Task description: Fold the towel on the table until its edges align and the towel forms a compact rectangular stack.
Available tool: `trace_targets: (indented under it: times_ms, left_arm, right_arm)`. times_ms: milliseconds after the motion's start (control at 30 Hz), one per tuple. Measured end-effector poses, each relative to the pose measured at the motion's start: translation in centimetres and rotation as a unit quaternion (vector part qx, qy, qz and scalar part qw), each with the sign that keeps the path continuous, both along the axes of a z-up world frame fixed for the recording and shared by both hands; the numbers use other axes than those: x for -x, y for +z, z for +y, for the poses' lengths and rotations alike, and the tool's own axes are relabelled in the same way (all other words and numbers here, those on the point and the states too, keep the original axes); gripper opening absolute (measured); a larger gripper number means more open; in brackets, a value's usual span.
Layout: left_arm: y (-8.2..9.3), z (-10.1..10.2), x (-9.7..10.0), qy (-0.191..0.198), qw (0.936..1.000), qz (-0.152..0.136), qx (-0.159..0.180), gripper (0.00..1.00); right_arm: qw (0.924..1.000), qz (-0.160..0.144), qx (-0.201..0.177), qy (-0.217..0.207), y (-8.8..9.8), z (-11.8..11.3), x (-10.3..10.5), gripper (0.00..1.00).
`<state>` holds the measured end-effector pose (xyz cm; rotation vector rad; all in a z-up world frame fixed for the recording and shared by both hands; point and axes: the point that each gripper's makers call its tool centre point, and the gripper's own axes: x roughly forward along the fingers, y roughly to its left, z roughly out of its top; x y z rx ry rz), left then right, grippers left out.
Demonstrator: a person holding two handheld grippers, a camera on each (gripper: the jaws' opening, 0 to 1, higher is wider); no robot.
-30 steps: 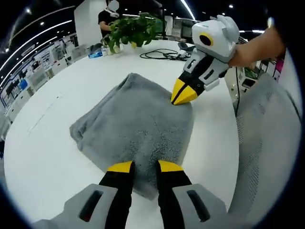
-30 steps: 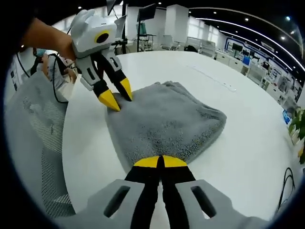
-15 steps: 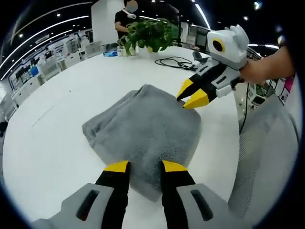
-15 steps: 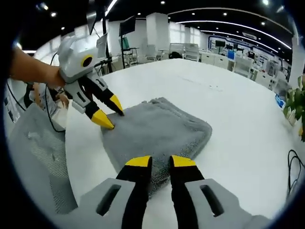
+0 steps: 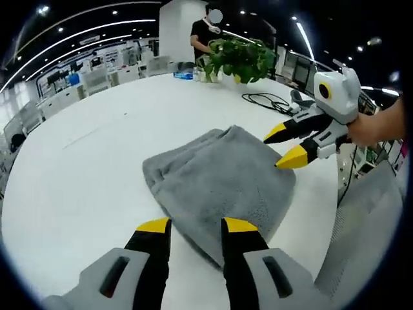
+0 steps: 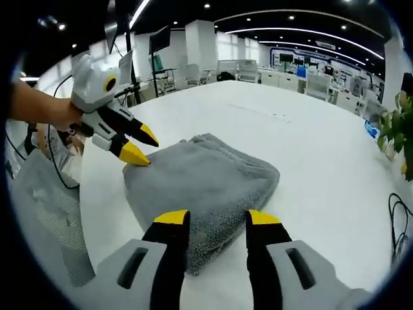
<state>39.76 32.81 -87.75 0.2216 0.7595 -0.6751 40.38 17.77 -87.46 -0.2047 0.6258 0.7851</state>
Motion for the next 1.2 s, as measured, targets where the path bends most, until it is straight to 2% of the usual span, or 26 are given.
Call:
trace_targets:
  times_ms: [67, 200, 333, 500, 633, 800, 1033, 1200]
  left_arm:
    - [-0.3, -0.2, 0.1, -0.005, 1.0000, 0.000, 0.000, 0.33]
    - [-0.9, -0.1, 0.0, 0.009, 0.9997, 0.020, 0.014, 0.33]
    - [-1.2, 0.1, -0.2, 0.029, 0.9983, 0.039, 0.032, 0.38]
    - [-2.0, 0.7, -0.5, 0.051, 0.9956, 0.065, 0.044, 0.44]
    - [-2.4, 0.0, -0.5, 0.043, 0.9950, 0.078, 0.046, 0.40]
    - [-2.7, -1.1, -0.4, 0.027, 0.9929, 0.103, 0.053, 0.28]
    - [-3.0, -1.2, -1.4, 0.031, 0.9923, 0.107, 0.053, 0.28]
    - [-2.9, -1.4, -2.7, 0.011, 0.9944, 0.098, 0.036, 0.28]
  right_arm:
    - [0.9999, 0.013, 0.001, -0.008, -0.8, -0.3, -0.2, 0.39]
    - [0.9995, 0.027, -0.007, -0.016, -1.4, -0.4, -0.5, 0.39]
    - [0.9994, 0.030, -0.006, -0.016, -1.9, -0.3, -0.7, 0.39]
    - [0.9980, 0.054, -0.010, -0.032, -3.0, -0.5, -0.9, 0.42]
    - [0.9958, 0.080, -0.023, -0.036, -3.4, -0.1, -0.7, 0.39]
    - [0.9942, 0.095, -0.033, -0.038, -3.7, 0.2, -0.7, 0.36]
    - [0.9964, 0.077, -0.020, -0.028, -3.5, 0.4, -1.8, 0.33]
    - [0.9970, 0.073, -0.008, -0.025, -3.4, 0.7, -2.8, 0.32]
